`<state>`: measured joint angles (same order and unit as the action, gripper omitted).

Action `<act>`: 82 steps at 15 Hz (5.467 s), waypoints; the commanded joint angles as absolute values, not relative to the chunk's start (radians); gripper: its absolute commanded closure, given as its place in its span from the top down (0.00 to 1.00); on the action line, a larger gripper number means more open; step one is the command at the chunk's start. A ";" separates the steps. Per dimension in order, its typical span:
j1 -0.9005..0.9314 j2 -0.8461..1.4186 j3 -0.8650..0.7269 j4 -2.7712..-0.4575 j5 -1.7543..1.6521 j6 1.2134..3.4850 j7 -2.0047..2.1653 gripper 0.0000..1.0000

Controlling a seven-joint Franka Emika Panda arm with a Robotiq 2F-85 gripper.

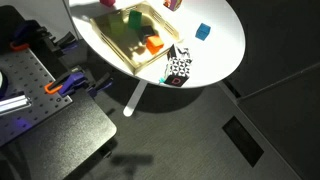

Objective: Put the gray block on a white and black cube

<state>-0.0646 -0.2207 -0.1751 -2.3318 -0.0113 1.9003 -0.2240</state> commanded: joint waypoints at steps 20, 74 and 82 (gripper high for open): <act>-0.073 -0.014 -0.110 -2.330 -0.031 2.235 0.043 1.00; 0.079 0.526 -0.154 -2.216 -0.150 2.536 0.415 1.00; 0.062 0.546 -0.133 -2.222 -0.077 2.643 0.369 1.00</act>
